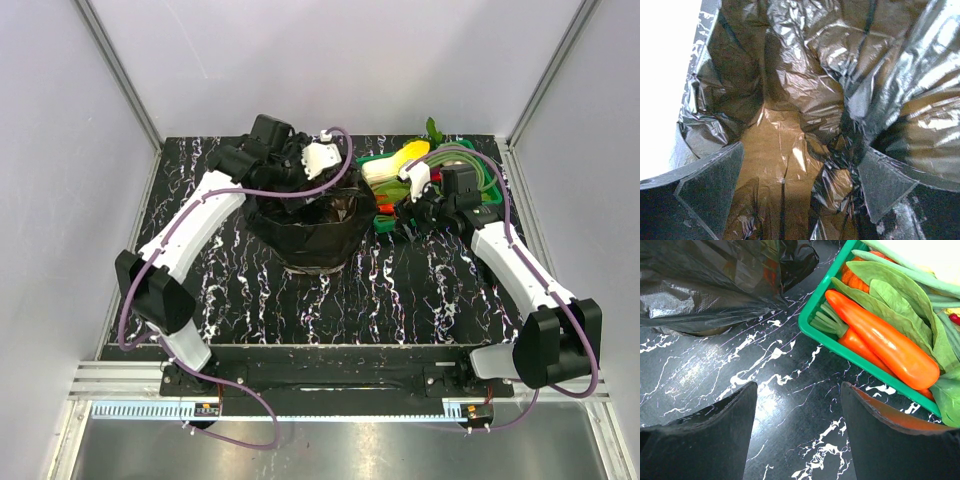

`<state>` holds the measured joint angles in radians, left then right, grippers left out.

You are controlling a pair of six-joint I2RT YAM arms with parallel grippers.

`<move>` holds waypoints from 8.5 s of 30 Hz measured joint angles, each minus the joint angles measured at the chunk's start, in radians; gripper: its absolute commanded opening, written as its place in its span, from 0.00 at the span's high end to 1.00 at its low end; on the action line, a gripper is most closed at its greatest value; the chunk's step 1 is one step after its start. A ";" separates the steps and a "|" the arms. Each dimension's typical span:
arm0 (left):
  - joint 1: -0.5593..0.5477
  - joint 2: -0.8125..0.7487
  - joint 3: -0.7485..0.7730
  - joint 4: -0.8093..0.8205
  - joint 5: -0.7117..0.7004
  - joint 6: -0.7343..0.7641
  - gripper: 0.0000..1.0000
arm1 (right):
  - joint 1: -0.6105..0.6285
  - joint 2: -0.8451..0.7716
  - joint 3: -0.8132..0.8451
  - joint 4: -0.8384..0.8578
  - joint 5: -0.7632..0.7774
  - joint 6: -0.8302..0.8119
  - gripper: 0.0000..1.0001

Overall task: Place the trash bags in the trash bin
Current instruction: Place the trash bag in the trash bin.

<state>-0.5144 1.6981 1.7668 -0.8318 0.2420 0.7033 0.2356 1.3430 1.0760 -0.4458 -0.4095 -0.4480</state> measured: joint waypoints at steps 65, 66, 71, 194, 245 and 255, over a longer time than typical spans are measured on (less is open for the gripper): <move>0.059 0.379 0.218 -0.395 0.235 0.888 0.08 | 0.000 0.035 -0.016 0.005 0.005 -0.029 0.27; 0.059 0.379 0.211 -0.388 0.238 0.886 0.08 | 0.000 0.035 -0.016 0.005 0.005 -0.030 0.27; 0.059 0.379 0.148 -0.354 0.253 0.881 0.08 | 0.000 0.035 -0.016 0.005 0.006 -0.031 0.27; -0.009 0.244 0.139 -0.182 -0.030 -0.280 0.33 | 0.000 0.068 -0.024 0.006 0.006 -0.038 0.26; -0.010 0.397 0.024 -0.166 -0.141 -0.205 0.29 | 0.000 0.068 -0.024 0.002 0.006 -0.045 0.26; -0.010 0.403 0.009 -0.137 -0.142 -0.188 0.28 | 0.000 0.068 -0.024 0.002 0.006 -0.045 0.26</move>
<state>-0.5247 2.1014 1.7756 -0.9688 0.1005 0.5156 0.2356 1.4113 1.0523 -0.4438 -0.4038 -0.4927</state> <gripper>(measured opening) 0.714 0.736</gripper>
